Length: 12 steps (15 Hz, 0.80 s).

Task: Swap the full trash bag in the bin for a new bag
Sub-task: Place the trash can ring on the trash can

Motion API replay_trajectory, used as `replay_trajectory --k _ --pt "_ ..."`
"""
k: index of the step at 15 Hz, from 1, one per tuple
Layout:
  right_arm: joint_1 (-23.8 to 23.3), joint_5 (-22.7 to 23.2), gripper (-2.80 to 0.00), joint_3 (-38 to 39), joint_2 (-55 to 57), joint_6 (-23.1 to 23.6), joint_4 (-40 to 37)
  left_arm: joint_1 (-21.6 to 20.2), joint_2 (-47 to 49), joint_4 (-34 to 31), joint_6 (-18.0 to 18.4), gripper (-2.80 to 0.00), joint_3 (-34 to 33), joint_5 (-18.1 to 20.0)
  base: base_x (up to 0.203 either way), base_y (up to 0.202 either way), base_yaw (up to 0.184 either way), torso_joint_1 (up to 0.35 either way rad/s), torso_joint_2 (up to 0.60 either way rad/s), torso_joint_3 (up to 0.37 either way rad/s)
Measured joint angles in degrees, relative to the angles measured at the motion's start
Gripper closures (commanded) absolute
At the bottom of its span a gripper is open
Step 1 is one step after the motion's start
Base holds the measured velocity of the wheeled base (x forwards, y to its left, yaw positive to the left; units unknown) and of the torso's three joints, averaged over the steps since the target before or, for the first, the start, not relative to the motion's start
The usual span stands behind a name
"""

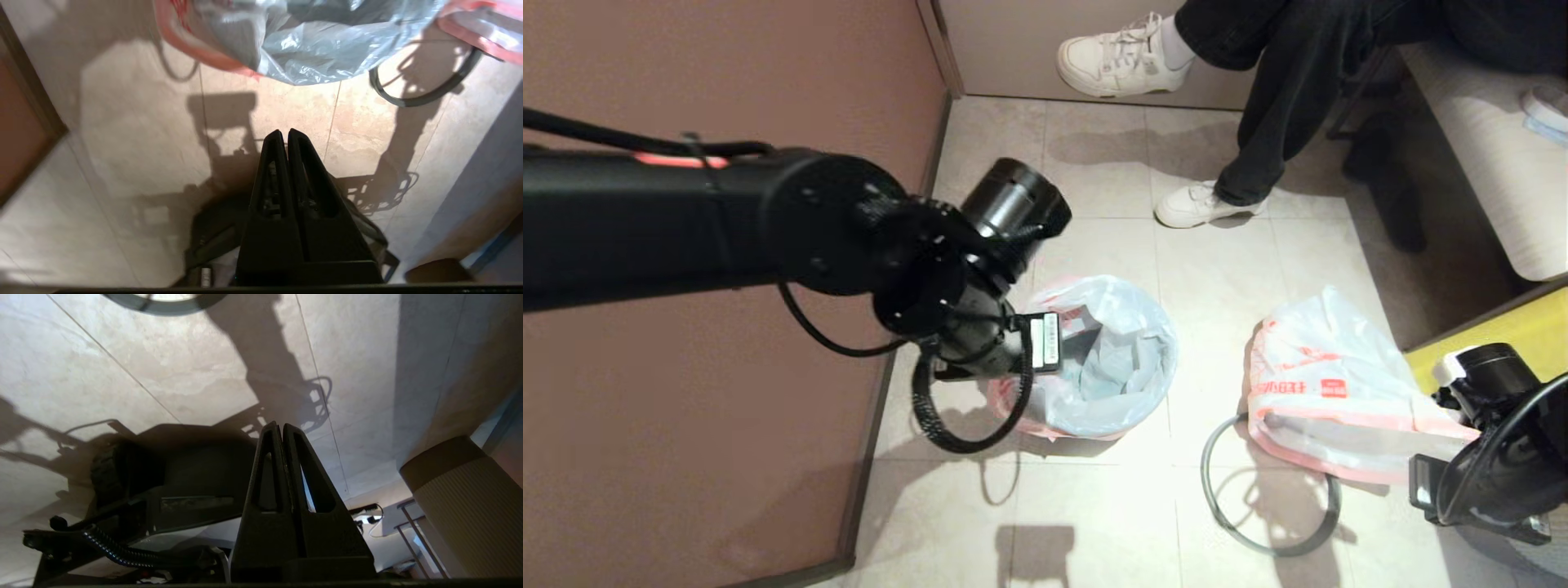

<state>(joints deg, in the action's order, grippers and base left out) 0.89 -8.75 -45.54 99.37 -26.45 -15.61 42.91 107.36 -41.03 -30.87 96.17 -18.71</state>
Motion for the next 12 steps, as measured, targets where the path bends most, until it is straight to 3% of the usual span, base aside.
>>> replay_trajectory --k 2,3,5,7,12 --pt "1.52 -0.11 0.00 1.48 0.11 0.02 1.90 0.00 -4.08 0.13 6.13 0.00 -0.99 -0.96 0.000 0.000 0.000 0.000 0.00 0.000" --pt "1.70 -0.28 0.00 2.23 0.17 0.03 3.14 0.40 -4.63 0.18 6.92 0.00 -1.47 -2.40 0.000 0.000 0.000 0.000 0.00 0.000" --pt "1.61 -0.61 0.00 3.95 0.28 0.54 4.04 1.28 -3.35 1.06 6.88 0.00 -2.42 -7.96 0.000 0.000 0.000 0.000 0.00 0.000" --pt "0.06 -1.05 0.00 3.95 1.47 3.27 4.26 1.31 -0.81 4.78 6.42 0.00 -2.98 -11.06 0.000 0.000 0.000 0.000 0.00 0.000" --pt "-6.22 -1.11 0.00 -3.30 12.79 11.32 4.53 -2.90 2.46 8.68 6.07 0.00 -1.95 -11.26 0.000 0.000 0.000 0.000 0.00 0.000"
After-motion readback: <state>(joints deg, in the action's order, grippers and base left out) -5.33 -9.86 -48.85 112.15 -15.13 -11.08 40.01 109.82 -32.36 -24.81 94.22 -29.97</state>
